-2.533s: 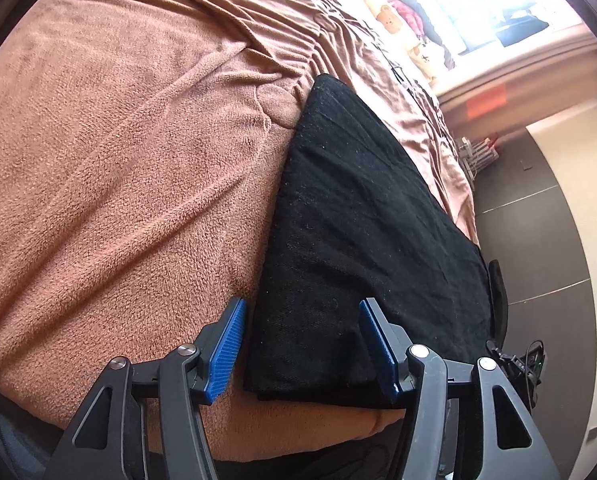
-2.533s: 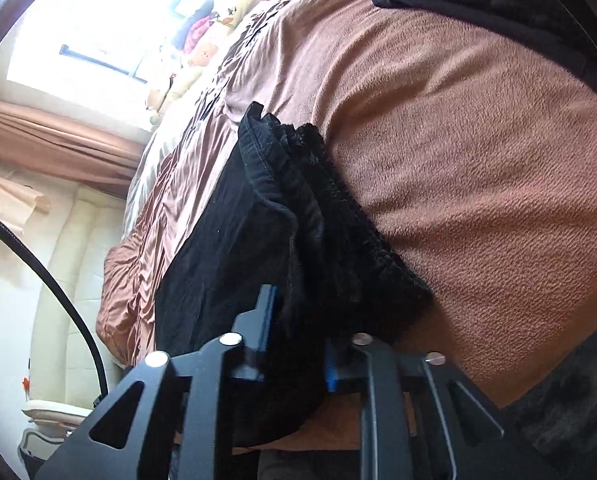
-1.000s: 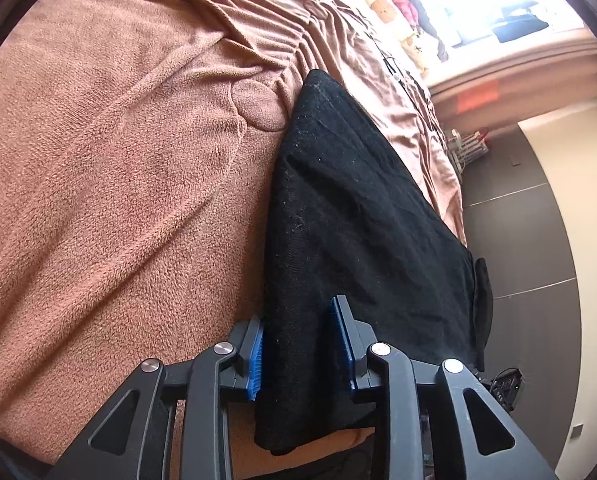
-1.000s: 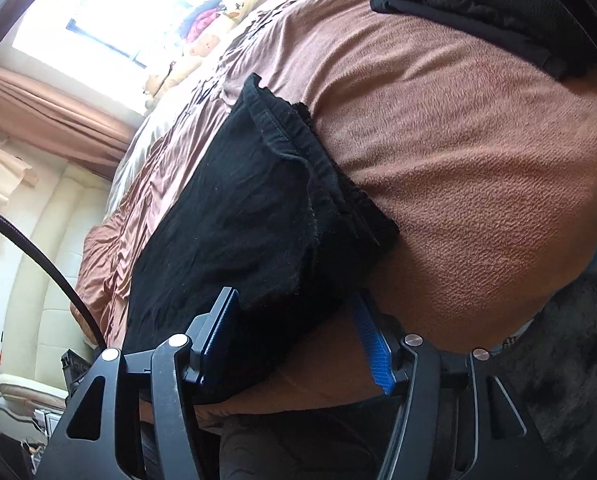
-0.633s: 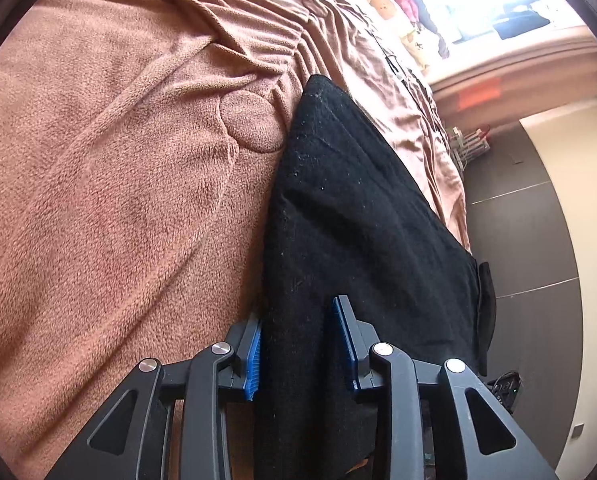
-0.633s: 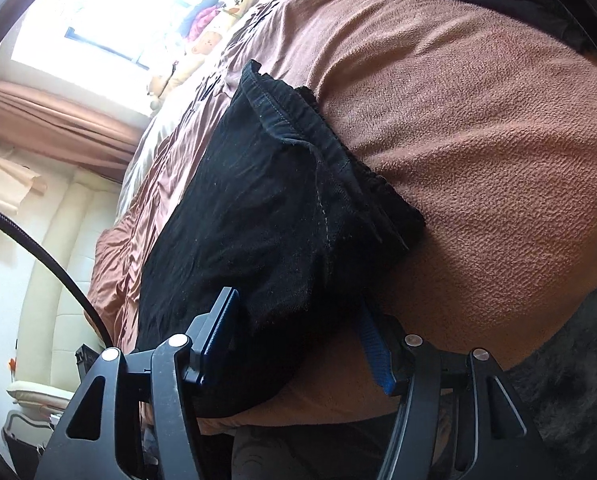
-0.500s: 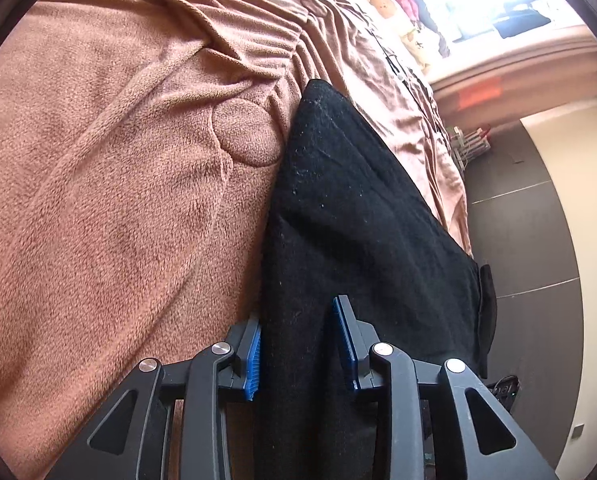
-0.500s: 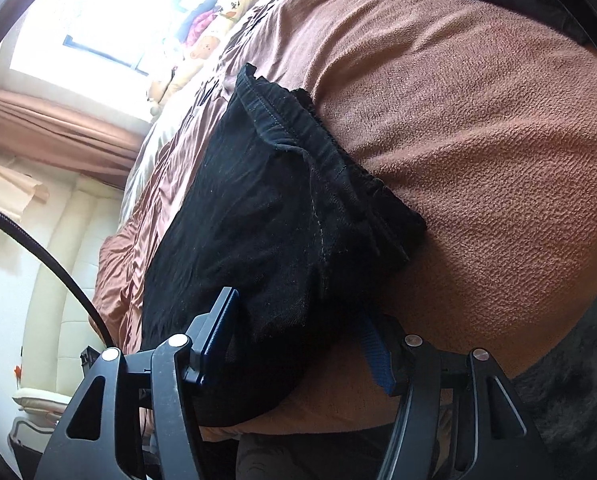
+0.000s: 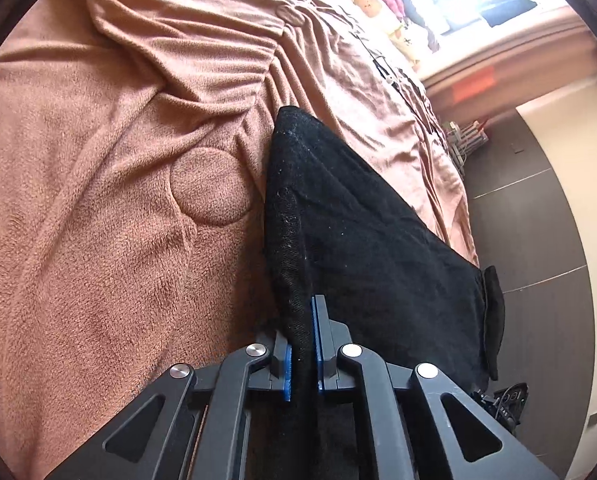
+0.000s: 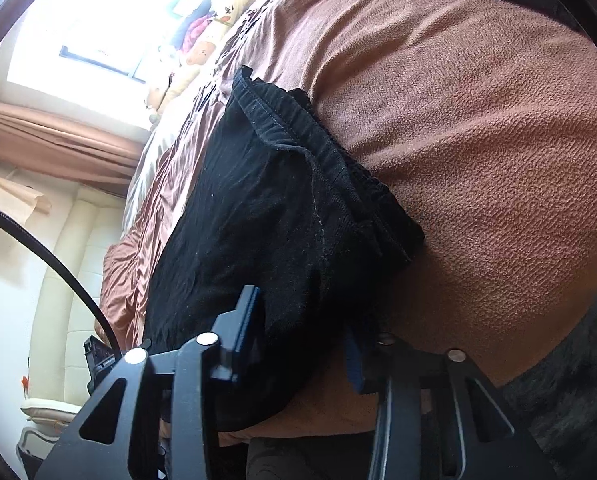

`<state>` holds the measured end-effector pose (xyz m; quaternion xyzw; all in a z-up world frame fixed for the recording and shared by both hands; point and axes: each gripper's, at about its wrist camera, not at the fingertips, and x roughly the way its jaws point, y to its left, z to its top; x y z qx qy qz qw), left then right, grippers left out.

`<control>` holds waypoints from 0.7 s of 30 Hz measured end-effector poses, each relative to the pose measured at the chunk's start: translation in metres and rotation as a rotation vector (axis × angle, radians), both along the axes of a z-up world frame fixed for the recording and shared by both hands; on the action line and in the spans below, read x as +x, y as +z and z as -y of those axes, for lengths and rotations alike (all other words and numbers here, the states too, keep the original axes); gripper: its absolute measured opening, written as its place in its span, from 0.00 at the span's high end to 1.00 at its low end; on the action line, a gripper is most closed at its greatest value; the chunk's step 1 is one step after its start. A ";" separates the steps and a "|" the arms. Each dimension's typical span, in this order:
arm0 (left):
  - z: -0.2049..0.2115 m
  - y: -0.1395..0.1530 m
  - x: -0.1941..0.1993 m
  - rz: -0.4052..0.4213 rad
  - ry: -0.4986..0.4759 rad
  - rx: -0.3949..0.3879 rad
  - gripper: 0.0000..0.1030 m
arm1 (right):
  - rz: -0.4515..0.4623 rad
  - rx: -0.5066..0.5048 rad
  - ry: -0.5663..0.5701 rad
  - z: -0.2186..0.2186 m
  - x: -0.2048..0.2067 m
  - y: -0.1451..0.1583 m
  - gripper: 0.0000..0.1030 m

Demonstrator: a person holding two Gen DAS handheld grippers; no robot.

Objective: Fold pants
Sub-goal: 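Grasp the folded pants edge with the left gripper and lift while the right gripper opens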

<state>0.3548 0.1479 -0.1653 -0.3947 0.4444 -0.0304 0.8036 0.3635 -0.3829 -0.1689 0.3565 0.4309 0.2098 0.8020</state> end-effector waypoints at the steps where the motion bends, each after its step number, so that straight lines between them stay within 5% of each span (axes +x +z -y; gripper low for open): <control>1: 0.000 0.004 0.000 0.005 -0.001 0.004 0.93 | 0.008 -0.010 -0.001 -0.001 -0.001 0.002 0.77; 21: -0.053 0.054 -0.038 0.070 0.056 0.046 0.94 | 0.039 -0.033 0.075 -0.068 -0.007 0.016 0.81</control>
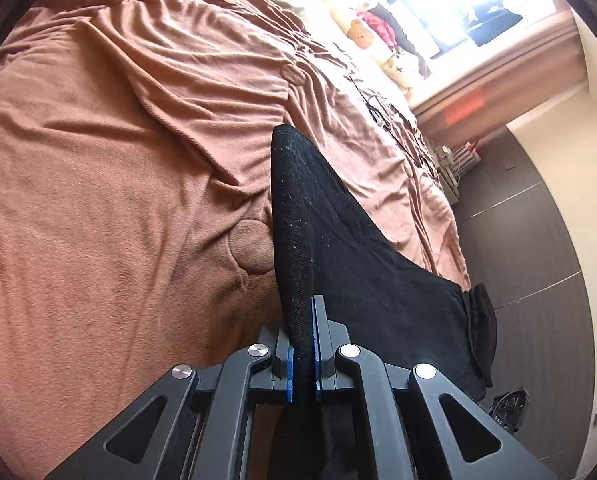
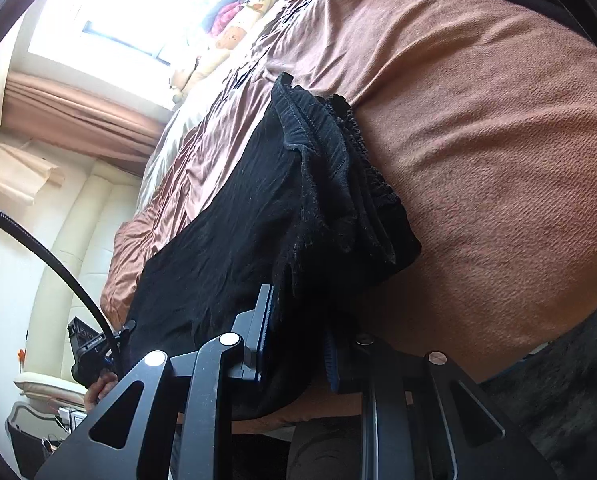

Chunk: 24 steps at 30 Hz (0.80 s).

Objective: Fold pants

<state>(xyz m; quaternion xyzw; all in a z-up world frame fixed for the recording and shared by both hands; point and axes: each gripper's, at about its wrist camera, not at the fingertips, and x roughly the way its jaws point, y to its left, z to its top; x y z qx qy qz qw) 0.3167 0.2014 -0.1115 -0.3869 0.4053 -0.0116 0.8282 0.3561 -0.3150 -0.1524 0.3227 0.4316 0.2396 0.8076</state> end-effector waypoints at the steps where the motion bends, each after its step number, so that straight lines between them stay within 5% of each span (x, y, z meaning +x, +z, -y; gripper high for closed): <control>1: -0.005 0.000 -0.003 0.000 0.006 0.001 0.94 | 0.002 -0.004 0.007 -0.008 0.001 0.001 0.81; 24: -0.090 -0.013 -0.059 0.014 0.080 -0.035 0.94 | 0.004 -0.067 0.101 -0.107 0.010 0.003 0.81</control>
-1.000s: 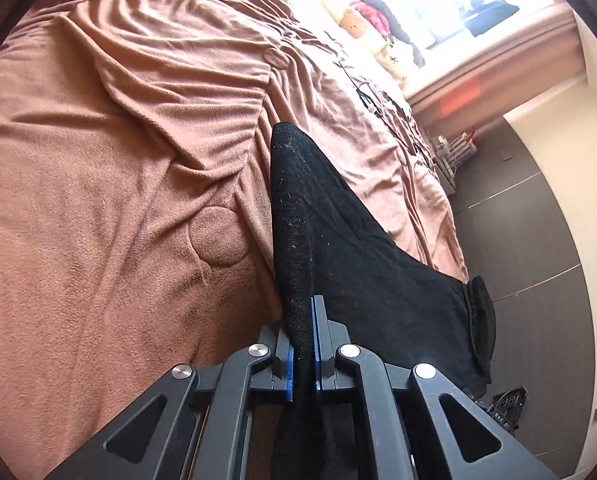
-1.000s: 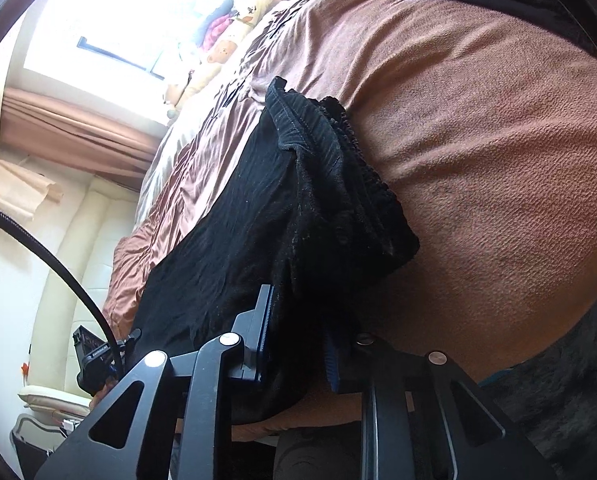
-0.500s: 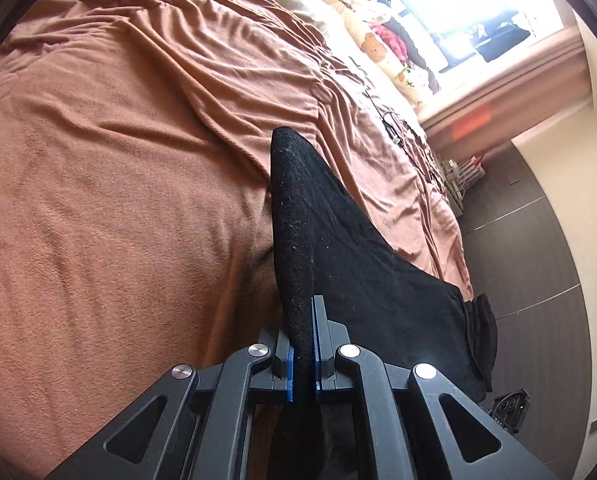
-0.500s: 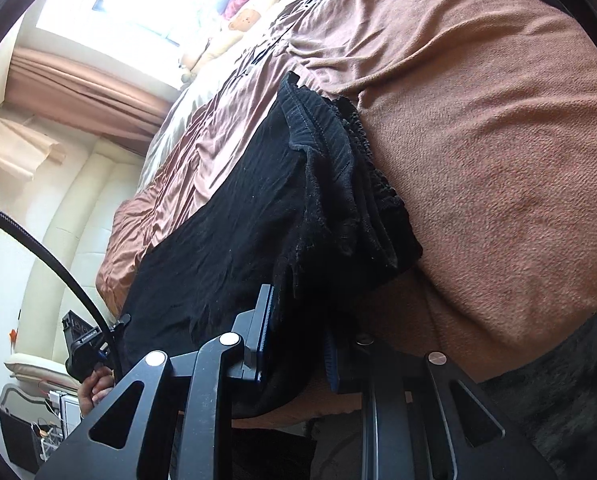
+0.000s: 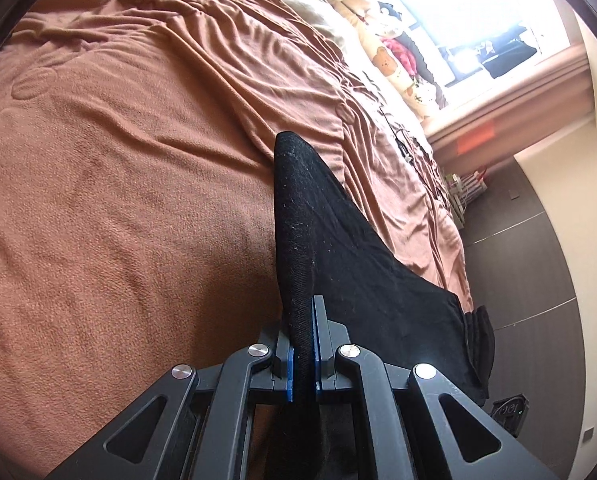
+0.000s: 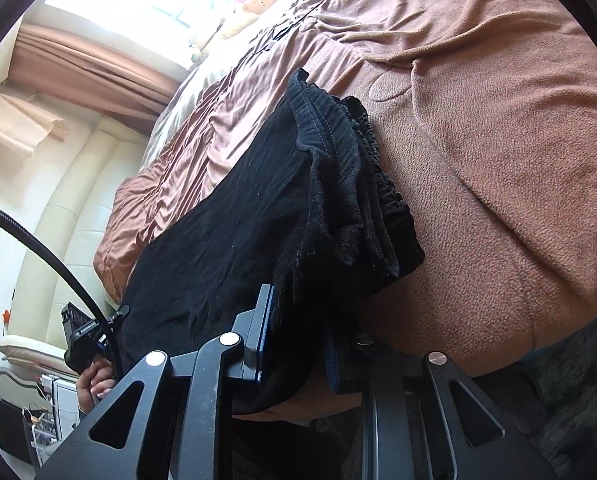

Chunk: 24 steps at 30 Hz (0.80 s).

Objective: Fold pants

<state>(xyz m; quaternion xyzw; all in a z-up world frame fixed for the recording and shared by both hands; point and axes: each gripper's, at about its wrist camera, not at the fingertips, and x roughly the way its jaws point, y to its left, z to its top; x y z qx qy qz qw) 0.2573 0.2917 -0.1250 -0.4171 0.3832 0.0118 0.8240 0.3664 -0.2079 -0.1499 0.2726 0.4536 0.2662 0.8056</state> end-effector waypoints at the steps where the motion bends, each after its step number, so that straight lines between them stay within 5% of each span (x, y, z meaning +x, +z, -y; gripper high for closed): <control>1: -0.003 0.000 -0.002 0.000 0.003 0.000 0.94 | 0.001 -0.002 0.005 -0.002 0.000 -0.001 0.81; 11: -0.010 -0.032 -0.013 -0.078 0.029 -0.032 0.91 | -0.004 -0.032 0.012 -0.008 0.007 -0.009 0.81; 16: -0.013 -0.051 -0.035 -0.112 0.065 -0.073 0.73 | -0.009 -0.040 0.009 -0.007 0.003 -0.013 0.81; 24: -0.007 -0.057 -0.072 -0.106 0.068 -0.099 0.63 | 0.002 -0.057 -0.001 -0.003 -0.008 -0.009 0.81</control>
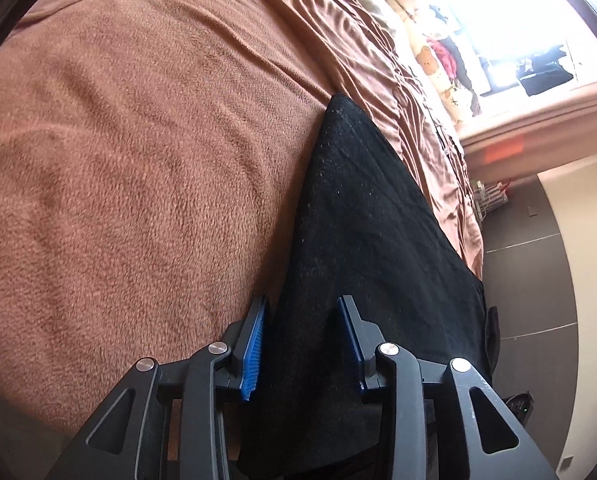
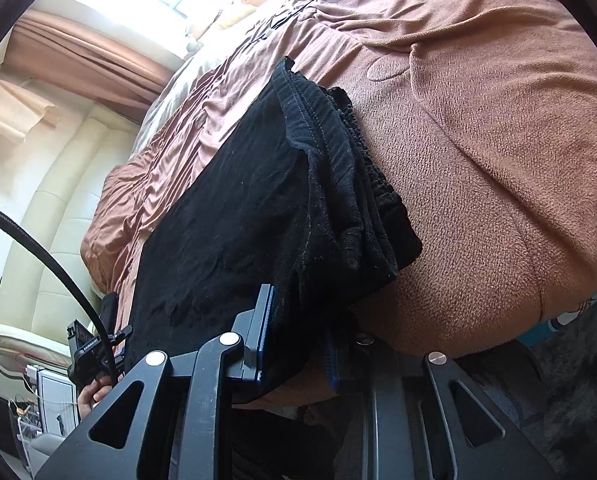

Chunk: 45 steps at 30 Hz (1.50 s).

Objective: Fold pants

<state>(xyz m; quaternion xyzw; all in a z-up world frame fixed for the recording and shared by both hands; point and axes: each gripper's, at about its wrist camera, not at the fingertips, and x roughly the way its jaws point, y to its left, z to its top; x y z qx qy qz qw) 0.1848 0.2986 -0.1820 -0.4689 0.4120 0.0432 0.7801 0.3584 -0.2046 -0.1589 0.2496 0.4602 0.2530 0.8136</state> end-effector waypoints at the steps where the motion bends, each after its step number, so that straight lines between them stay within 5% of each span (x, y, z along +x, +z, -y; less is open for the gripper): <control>1: 0.001 0.000 -0.004 0.005 0.001 -0.006 0.63 | 0.002 0.000 -0.002 0.001 -0.001 0.001 0.81; 11: 0.010 -0.004 -0.031 0.055 0.020 -0.038 0.63 | 0.037 0.000 -0.013 0.016 -0.024 0.011 0.85; 15: 0.015 0.002 -0.036 0.065 0.016 -0.027 0.85 | 0.053 0.016 -0.014 0.022 -0.030 0.016 0.85; 24: 0.014 0.017 -0.052 0.090 0.021 -0.016 0.89 | 0.039 0.033 -0.061 0.043 -0.029 0.019 0.79; 29: 0.015 0.020 -0.057 0.060 0.018 0.016 0.87 | 0.020 0.049 -0.098 0.051 -0.030 0.013 0.56; 38: 0.022 0.031 -0.059 0.022 0.032 0.099 0.79 | 0.004 0.081 -0.096 0.049 -0.016 0.002 0.56; 45: 0.029 0.034 -0.059 0.020 0.045 0.134 0.51 | -0.020 0.111 -0.133 0.050 -0.013 -0.006 0.56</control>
